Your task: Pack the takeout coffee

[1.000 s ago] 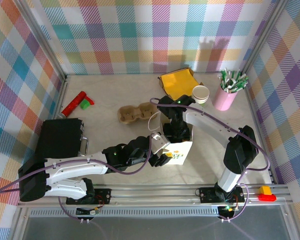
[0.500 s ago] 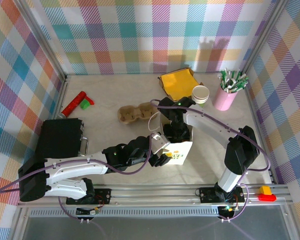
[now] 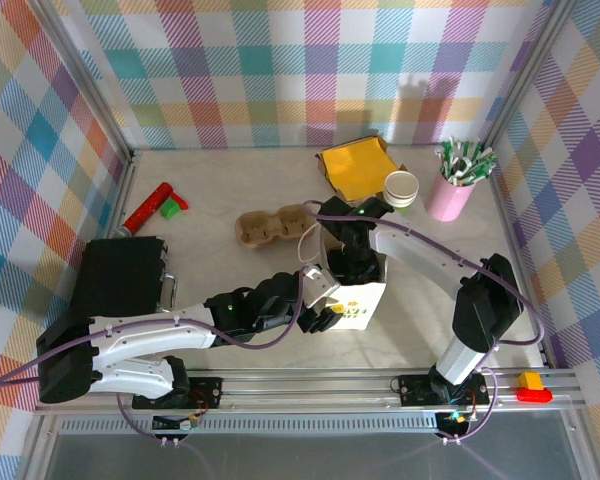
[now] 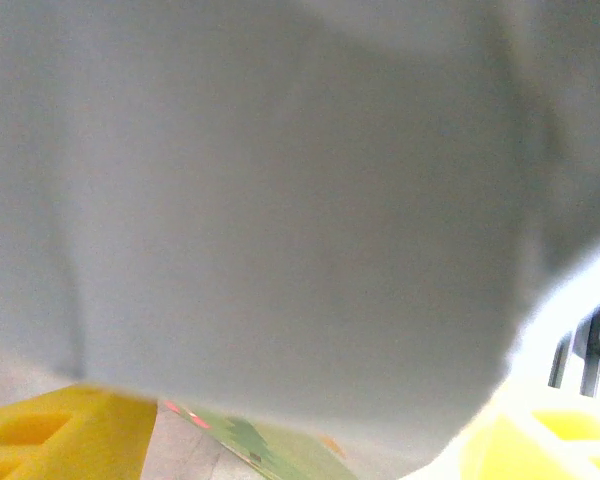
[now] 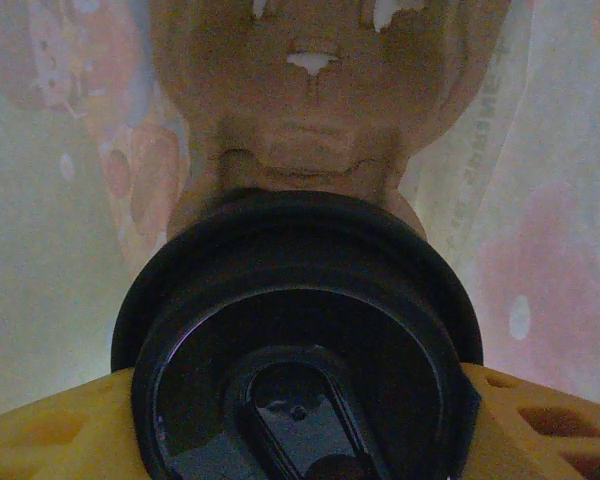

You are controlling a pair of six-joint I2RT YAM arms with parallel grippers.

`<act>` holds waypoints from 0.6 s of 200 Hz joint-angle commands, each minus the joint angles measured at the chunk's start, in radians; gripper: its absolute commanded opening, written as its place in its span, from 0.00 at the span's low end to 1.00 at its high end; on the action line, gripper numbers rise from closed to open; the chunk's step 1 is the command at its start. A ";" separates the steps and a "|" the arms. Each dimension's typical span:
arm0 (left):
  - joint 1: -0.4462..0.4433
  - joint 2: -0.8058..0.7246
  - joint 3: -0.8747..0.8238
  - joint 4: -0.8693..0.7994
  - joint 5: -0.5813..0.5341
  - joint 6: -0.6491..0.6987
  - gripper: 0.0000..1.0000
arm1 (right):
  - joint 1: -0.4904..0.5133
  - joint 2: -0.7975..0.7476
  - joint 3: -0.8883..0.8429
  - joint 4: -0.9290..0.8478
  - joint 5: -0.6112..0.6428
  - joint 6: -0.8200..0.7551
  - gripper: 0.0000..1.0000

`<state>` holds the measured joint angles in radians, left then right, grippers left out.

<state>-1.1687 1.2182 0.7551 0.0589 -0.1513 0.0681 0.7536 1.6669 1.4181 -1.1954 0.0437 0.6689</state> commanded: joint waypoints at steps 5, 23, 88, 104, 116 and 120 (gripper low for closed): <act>0.009 -0.018 -0.011 0.029 -0.014 -0.002 0.75 | 0.000 0.033 -0.050 0.028 -0.004 0.004 0.45; 0.009 -0.018 -0.011 0.029 -0.013 -0.002 0.75 | 0.000 0.043 -0.055 0.033 -0.007 0.004 0.45; 0.009 -0.025 -0.016 0.028 -0.014 -0.003 0.75 | -0.001 0.078 -0.075 0.045 -0.027 0.006 0.45; 0.009 -0.025 -0.016 0.027 -0.015 -0.004 0.75 | 0.000 0.084 -0.075 0.043 -0.031 0.005 0.45; 0.009 -0.025 -0.016 0.028 -0.013 -0.004 0.75 | -0.001 0.089 -0.075 0.046 -0.034 0.004 0.45; 0.009 -0.025 -0.016 0.028 -0.014 -0.004 0.75 | 0.000 0.091 -0.074 0.045 -0.034 0.004 0.45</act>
<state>-1.1687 1.2156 0.7532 0.0589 -0.1513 0.0681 0.7517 1.6684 1.4090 -1.1812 0.0395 0.6689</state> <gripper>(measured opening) 0.746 0.666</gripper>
